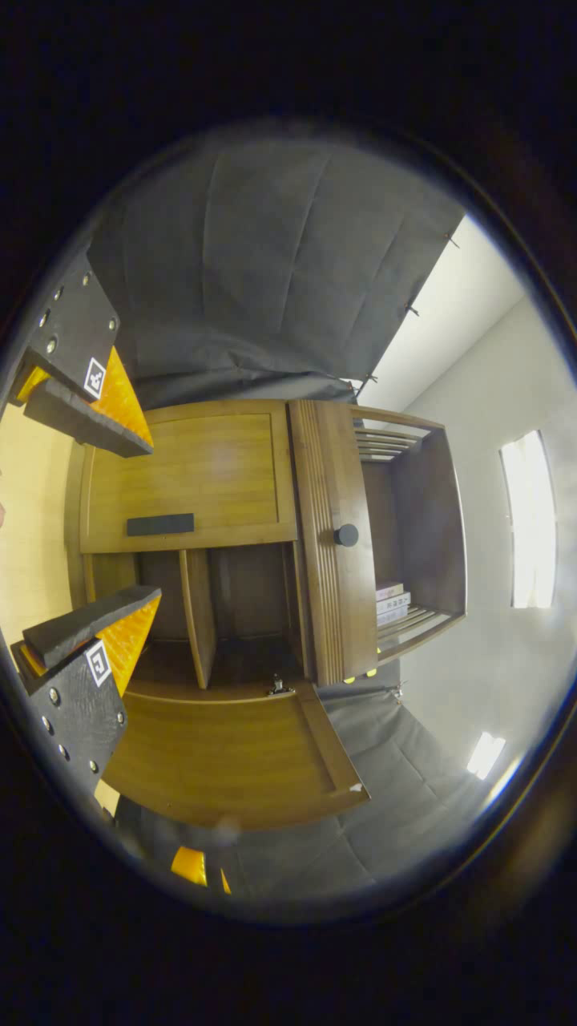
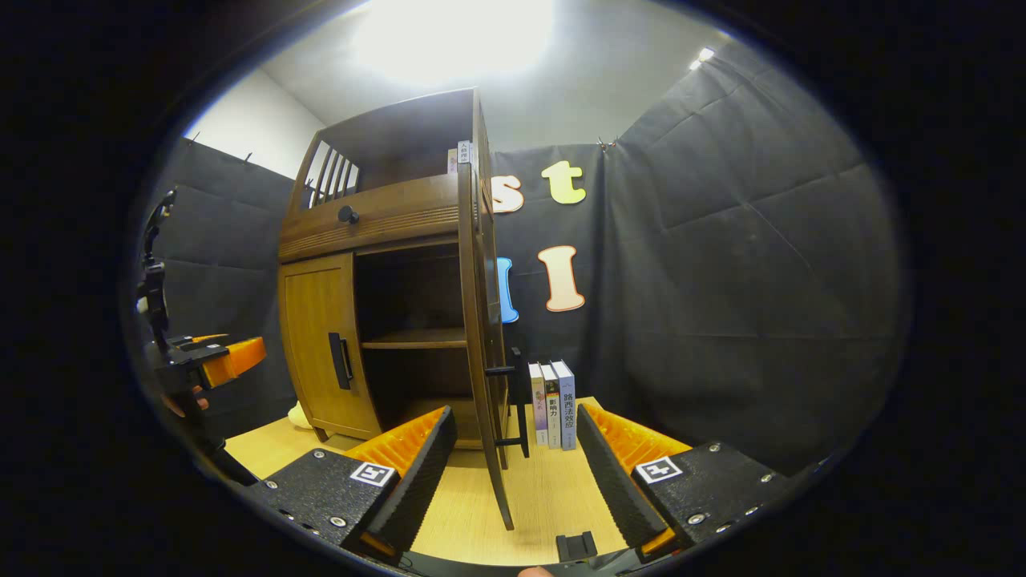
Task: Open the right door of the double-door shoe cabinet with the right hand, and open the left door with the left hand.
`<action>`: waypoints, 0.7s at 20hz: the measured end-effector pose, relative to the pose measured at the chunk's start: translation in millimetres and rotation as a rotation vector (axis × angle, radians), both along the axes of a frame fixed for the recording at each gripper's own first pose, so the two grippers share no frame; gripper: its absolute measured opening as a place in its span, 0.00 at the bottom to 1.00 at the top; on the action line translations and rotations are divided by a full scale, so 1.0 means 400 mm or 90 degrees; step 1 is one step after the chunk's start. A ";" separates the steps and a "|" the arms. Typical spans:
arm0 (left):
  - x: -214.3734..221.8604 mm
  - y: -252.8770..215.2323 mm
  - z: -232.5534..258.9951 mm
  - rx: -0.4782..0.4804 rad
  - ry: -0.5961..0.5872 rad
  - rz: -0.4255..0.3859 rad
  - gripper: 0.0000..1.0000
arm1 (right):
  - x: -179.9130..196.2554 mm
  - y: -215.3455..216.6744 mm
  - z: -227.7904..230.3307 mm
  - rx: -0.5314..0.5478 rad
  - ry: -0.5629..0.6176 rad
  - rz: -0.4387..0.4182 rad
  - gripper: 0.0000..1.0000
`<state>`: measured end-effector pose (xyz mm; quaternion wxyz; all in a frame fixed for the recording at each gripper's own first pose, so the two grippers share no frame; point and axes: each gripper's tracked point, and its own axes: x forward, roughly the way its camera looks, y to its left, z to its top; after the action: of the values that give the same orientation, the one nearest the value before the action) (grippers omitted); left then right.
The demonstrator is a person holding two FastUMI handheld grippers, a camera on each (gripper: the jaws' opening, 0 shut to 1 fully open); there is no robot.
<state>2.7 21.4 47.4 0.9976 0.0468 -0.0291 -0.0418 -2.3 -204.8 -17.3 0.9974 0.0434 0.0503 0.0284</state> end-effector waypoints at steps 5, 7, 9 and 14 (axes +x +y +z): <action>0.038 -0.016 -0.007 -0.019 0.006 -0.028 0.93 | -0.027 0.066 0.033 -0.014 -0.015 -0.016 0.93; 0.066 -0.020 -0.017 -0.023 0.012 -0.043 0.93 | -0.030 0.096 0.048 -0.011 -0.020 -0.021 0.93; 0.087 -0.023 -0.023 -0.027 0.020 -0.057 0.93 | -0.040 0.114 0.055 -0.016 -0.024 -0.032 0.93; 0.116 -0.036 -0.055 -0.041 0.037 -0.080 0.93 | -0.025 0.157 0.044 -0.020 -0.015 -0.056 0.93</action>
<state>48.9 7.0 25.4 0.9944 0.0118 -0.0039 -0.1050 -12.2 -142.2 0.1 0.9987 0.0296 0.0372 -0.0157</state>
